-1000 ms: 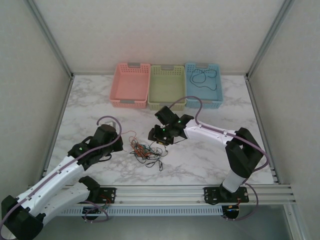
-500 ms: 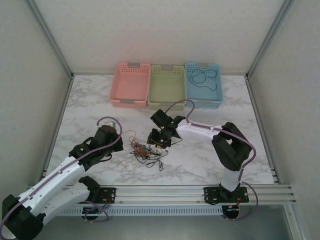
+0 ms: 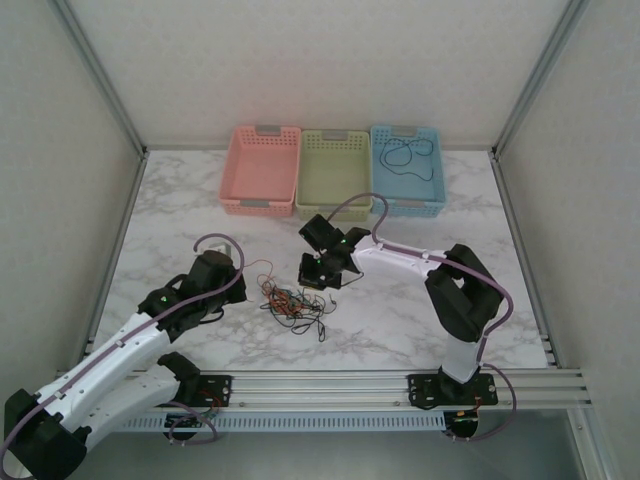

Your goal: Untangle the cables

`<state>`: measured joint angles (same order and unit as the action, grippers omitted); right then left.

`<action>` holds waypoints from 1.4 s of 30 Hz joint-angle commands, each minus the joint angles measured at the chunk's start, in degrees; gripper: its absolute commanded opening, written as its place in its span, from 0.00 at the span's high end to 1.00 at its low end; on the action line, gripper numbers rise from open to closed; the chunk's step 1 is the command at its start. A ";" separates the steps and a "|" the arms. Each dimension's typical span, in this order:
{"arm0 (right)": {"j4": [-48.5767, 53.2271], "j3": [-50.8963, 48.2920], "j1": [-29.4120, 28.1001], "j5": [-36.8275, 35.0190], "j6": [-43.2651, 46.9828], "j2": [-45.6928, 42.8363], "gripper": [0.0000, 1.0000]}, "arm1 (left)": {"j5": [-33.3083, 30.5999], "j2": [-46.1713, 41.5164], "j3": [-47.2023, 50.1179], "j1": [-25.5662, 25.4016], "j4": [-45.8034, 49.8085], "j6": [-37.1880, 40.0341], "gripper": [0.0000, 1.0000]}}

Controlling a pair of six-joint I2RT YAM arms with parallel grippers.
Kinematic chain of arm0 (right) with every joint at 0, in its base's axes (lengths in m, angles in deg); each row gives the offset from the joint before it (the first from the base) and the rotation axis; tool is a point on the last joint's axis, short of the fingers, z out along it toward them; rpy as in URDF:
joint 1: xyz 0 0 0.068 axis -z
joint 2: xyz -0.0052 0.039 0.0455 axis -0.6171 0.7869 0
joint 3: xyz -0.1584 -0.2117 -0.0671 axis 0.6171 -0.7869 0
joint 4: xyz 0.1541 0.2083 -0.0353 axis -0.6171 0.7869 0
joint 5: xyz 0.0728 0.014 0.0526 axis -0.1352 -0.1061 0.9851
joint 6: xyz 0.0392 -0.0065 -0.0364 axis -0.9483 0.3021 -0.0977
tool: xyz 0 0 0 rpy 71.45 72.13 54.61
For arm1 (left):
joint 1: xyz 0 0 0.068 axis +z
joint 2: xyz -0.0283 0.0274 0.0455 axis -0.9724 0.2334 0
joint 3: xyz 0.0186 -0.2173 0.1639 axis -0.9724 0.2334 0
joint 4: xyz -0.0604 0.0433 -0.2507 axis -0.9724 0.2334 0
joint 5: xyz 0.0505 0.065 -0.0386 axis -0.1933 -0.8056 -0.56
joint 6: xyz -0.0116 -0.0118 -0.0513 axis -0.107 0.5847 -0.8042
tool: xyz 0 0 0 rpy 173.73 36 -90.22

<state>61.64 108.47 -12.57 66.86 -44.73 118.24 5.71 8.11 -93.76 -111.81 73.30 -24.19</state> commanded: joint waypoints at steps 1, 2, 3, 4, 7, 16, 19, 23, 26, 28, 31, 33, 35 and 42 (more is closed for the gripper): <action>4.51 2.08 -0.28 -5.45 3.23 -4.22 1.00 | -1.97 -0.38 0.81 -0.20 -0.72 -1.24 1.00; 4.99 2.02 0.01 -6.00 4.12 -5.11 1.00 | -2.36 -0.51 0.81 -0.20 -0.62 -1.33 1.00; 5.57 1.99 0.44 -6.48 4.96 -6.01 1.00 | -2.87 -0.66 0.73 -0.20 -0.22 -1.47 1.00; 6.09 1.82 0.99 -6.80 5.73 -6.71 1.00 | -3.79 -0.89 0.58 -0.20 0.41 -1.79 1.00; 6.69 0.71 3.47 -4.40 8.65 -8.59 1.00 | -8.63 -2.95 0.55 -0.11 3.24 -2.73 1.00; 17.13 -3.93 11.46 -19.41 15.68 -15.74 1.00 | -16.50 -8.73 1.17 -0.02 7.98 -5.97 1.00; 26.93 -0.83 11.56 -33.96 17.77 -13.18 1.00 | -21.50 -15.62 2.26 0.04 9.52 -7.41 1.00; 28.70 -1.72 12.43 -39.79 18.82 -13.06 1.00 | -23.32 -19.41 1.08 0.18 11.19 -7.81 1.00; 28.47 -2.85 14.91 -40.67 18.90 -13.60 1.00 | -23.85 -18.80 -1.20 0.16 12.68 -7.52 1.00; 28.42 -3.34 16.77 -41.55 19.24 -13.79 1.00 | -24.61 -18.97 -2.52 0.18 13.46 -7.29 1.00; 29.35 -3.54 18.75 -45.85 19.72 -13.78 1.00 | -25.83 -19.56 -4.92 0.23 14.87 -6.90 1.00; 31.14 -2.96 19.07 -50.19 19.81 -12.80 1.00 | -26.69 -19.76 -7.31 0.24 15.76 -6.07 1.00; 31.07 -2.95 19.55 -50.65 20.52 -12.32 1.00 | -27.44 -19.55 -10.12 0.24 16.85 -4.68 1.00; 33.70 -2.54 21.29 -62.24 21.04 -10.02 1.00 | -28.89 -18.62 -16.69 0.19 18.30 -1.08 1.00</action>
<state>91.57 105.54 7.52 14.62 -24.51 106.39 -19.91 -10.66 -108.19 -111.79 88.69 -27.27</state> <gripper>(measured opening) 0.054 0.053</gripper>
